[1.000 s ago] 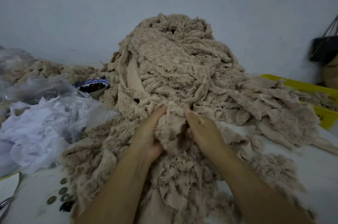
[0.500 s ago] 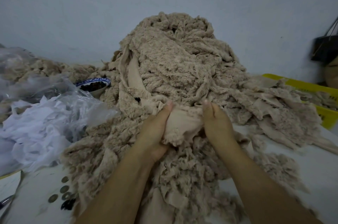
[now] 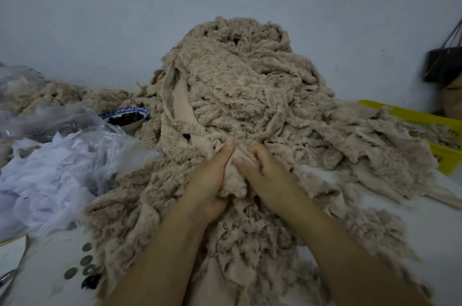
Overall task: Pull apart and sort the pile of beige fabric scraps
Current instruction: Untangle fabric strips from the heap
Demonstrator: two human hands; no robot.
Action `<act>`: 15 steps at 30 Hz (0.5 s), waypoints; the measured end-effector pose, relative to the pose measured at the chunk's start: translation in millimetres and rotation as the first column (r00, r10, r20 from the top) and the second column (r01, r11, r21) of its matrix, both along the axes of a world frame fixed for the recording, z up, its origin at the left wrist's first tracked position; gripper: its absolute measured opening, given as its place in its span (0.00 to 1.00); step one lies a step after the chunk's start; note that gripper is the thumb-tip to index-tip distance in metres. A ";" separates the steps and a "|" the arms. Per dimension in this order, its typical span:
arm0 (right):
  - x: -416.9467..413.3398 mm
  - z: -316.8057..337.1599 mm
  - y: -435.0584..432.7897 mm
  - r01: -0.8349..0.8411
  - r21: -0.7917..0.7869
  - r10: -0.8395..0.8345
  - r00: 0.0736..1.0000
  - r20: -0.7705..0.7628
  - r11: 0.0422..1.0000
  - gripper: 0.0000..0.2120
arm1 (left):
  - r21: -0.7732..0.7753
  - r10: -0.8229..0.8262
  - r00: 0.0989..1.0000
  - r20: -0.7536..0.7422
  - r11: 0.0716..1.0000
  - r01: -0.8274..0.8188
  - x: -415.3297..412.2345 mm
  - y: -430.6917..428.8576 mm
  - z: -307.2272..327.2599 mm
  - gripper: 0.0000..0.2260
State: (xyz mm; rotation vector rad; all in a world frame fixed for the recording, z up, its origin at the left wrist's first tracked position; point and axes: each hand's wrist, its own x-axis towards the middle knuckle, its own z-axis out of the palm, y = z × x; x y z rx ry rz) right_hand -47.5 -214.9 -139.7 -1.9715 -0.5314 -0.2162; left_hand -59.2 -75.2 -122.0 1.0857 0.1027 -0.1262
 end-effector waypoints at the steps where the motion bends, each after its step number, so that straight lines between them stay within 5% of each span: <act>1: 1.4 1.0 -1.0 0.016 0.063 -0.014 1.000 -0.019 0.998 0.17 | 0.028 -0.013 1.000 -0.003 1.000 0.014 -0.3 1.0 0.8 0.20; 7: 10.9 0.3 -11.7 0.080 0.369 0.005 0.975 -0.224 0.926 0.15 | 0.258 -0.167 0.985 0.031 0.954 0.154 -4.9 6.8 2.9 0.21; 10: 10.2 1.3 -11.5 0.085 0.367 -0.006 0.977 -0.211 0.926 0.21 | 0.385 -0.163 0.984 0.070 0.915 0.124 -8.3 -0.3 2.8 0.13; 15: 8.7 -0.9 -9.6 0.138 0.161 -0.118 0.984 -0.132 0.977 0.30 | 0.321 0.088 0.992 0.091 0.940 -0.113 -3.1 -8.4 0.1 0.15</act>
